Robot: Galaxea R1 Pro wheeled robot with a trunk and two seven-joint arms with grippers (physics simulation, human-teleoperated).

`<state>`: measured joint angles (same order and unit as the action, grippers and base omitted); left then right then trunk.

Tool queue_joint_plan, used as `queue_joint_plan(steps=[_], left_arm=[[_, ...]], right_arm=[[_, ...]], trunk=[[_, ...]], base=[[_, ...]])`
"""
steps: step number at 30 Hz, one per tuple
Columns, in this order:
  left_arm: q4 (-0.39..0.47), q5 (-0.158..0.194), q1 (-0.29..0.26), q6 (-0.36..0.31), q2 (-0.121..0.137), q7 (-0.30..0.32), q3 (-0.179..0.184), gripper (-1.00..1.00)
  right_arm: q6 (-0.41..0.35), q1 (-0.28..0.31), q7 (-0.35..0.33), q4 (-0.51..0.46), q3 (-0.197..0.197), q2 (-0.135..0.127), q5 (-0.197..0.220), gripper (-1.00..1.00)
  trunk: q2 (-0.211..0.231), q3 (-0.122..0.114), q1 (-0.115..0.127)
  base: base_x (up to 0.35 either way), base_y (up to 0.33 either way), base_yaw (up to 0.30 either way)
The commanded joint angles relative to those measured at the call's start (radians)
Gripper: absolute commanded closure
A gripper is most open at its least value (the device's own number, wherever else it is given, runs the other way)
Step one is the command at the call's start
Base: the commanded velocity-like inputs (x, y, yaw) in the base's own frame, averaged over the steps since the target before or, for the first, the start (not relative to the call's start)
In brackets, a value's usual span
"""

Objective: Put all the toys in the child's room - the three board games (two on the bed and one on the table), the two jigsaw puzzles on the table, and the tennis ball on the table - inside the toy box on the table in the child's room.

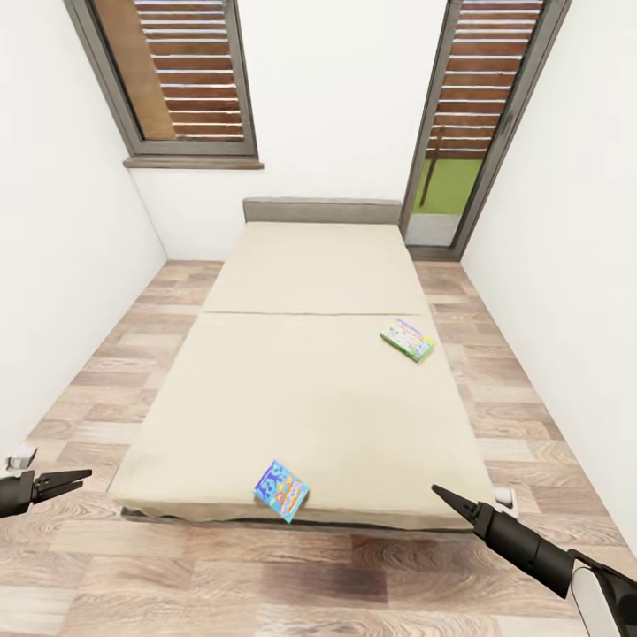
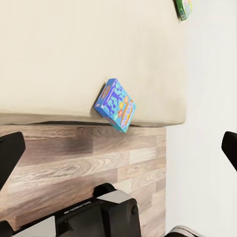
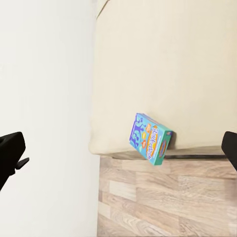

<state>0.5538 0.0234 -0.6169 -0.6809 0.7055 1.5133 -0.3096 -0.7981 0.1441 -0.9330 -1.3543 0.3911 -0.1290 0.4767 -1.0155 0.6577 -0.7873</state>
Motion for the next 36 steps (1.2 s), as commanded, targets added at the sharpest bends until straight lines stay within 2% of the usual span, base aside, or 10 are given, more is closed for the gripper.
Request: queue_joint_plan(steps=[1,8,19,24,30,36], left_arm=[[0.0,0.0,-0.001,-0.01,0.0,0.004,-0.001,-1.0],[0.0,0.001,-0.001,-0.006,-0.005,0.003,-0.003,-1.0],[0.0,-0.001,-0.001,-0.002,-0.011,0.002,-0.003,-1.0],[0.0,0.0,-0.001,-0.003,-0.012,0.001,-0.003,-1.0],[0.0,0.0,-0.001,-0.002,-0.012,0.001,-0.003,-1.0],[0.0,0.0,-0.001,-0.003,-0.012,0.001,-0.003,-1.0]], right_arm=[[-0.005,0.001,-0.001,0.001,-0.001,0.0,0.002,-1.0],[0.009,0.001,0.011,0.017,-0.023,0.0,0.001,-1.0],[0.038,0.003,0.092,0.051,-0.085,0.0,0.006,-1.0],[0.041,0.003,0.117,0.058,-0.101,0.001,0.009,-1.0],[0.042,0.005,0.127,0.089,-0.107,0.004,0.011,-1.0],[0.041,0.017,0.132,0.17,-0.109,0.015,0.009,-1.0]], trunk=[[-0.001,-0.001,0.0],[-0.001,-0.013,0.0],[-0.001,-0.031,0.0],[-0.001,-0.039,0.0],[-0.001,-0.049,0.0],[-0.001,-0.059,0.0]], base=[[0.0,0.0,-0.076],[0.0,0.0,-0.051],[0.0,0.0,-0.009],[0.0,0.0,-0.002],[0.0,0.038,0.0],[0.0,0.031,0.0]])
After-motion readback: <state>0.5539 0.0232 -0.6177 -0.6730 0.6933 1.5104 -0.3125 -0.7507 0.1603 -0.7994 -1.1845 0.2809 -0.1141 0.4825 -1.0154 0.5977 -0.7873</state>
